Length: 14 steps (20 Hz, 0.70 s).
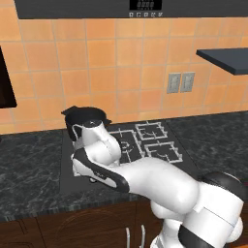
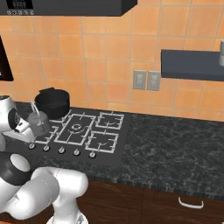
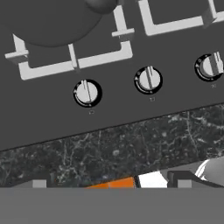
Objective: Pick the kettle from the counter and place it on a stove burner. Then turn the burner on.
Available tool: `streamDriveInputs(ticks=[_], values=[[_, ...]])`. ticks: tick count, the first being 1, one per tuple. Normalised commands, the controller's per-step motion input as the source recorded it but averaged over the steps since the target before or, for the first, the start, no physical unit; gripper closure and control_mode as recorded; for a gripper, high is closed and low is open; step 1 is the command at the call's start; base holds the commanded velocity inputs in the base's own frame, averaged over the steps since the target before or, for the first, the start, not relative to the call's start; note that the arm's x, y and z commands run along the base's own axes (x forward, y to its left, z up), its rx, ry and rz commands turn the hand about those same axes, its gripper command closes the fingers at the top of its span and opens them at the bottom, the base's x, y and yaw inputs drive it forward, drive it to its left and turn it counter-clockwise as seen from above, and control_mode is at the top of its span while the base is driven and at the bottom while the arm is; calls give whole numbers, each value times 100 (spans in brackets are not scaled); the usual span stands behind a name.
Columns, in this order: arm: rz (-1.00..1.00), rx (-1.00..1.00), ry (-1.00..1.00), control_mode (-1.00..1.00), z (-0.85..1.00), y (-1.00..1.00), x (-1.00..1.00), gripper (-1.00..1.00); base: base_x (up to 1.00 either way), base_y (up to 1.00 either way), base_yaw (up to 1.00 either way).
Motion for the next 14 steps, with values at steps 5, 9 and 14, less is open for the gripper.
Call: streamDriveInputs(ticks=[5, 9, 14], values=[[0, 0, 2, -100, -34, 0, 23, -100, 0, 0, 0], [0, 0, 0, -100, -35, 0, 15, -100, 0, 0, 0], [0, 0, 0, -100, -32, 0, 19, -100, 0, 0, 0]])
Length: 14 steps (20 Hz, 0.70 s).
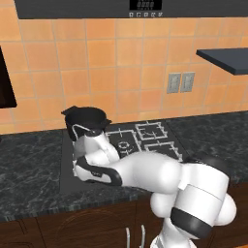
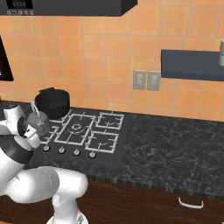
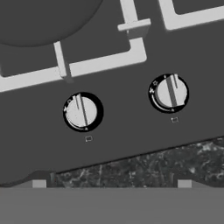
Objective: Pick the kettle from the counter and place it on a stove burner. Then turn the burner on.
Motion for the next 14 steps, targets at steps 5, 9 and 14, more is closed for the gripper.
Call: streamDriveInputs(ticks=[5, 9, 14], values=[[0, 0, 0, -100, -20, 4, 25, -100, 0, 0, 0], [0, 0, 0, -100, -23, 8, 15, -100, 0, 0, 0], [0, 0, 0, -100, -24, 5, 7, -100, 0, 0, 0]])
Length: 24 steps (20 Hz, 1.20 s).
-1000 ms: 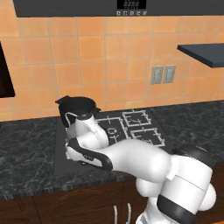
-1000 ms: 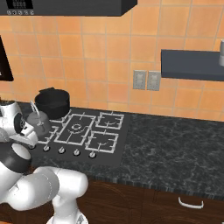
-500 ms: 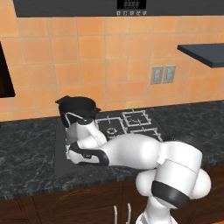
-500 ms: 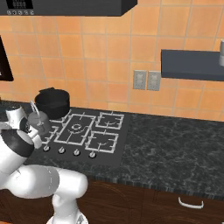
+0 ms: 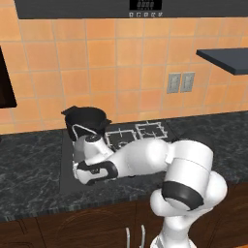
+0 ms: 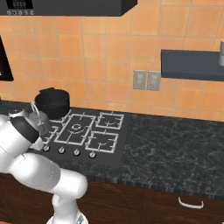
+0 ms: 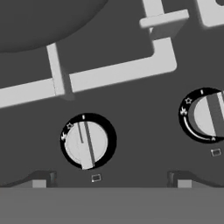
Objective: Pick the kettle from the counter and place it on a stove burner. Then turn the burner on.
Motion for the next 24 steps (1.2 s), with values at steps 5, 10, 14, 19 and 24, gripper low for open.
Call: streamDriveInputs(ticks=[5, 10, 14, 19, 24], values=[[0, 0, 0, -100, -22, 10, 19, -100, 0, 0, 0], [0, 0, 0, -100, -23, 14, 23, -100, 0, 0, 0], [0, 0, 0, -100, -24, 4, 16, -100, 0, 0, 0], [0, 0, 0, -100, -21, -13, 4, -100, 0, 0, 0], [0, 0, 0, -100, -20, -27, 1, -100, 0, 0, 0]])
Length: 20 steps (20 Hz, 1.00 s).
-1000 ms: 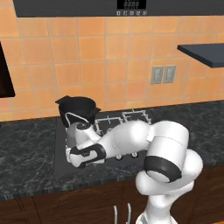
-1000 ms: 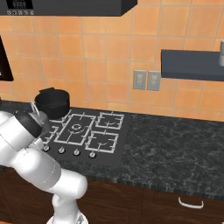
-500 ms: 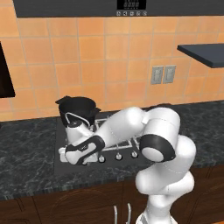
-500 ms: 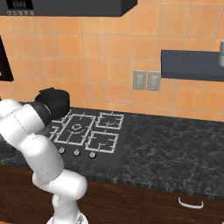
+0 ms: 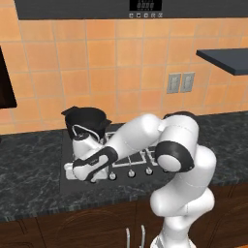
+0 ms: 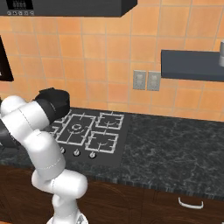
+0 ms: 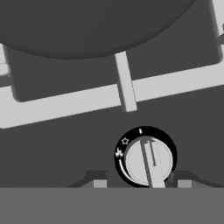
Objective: Pick the kettle from the counter and place it on a stove burner. Then turn the burner on.
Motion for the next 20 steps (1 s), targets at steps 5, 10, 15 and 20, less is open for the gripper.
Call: streamDriveInputs(ticks=[5, 10, 15, 20], values=[[1, 0, 0, -100, -9, -28, 0, -100, 0, 0, 0], [3, 0, 0, -100, -8, -9, 23, -100, 0, 0, 0], [5, 0, 0, -100, -17, -4, 31, -100, 0, 0, 0], [5, 0, 0, -100, -24, -9, 31, 100, 0, 0, 0]])
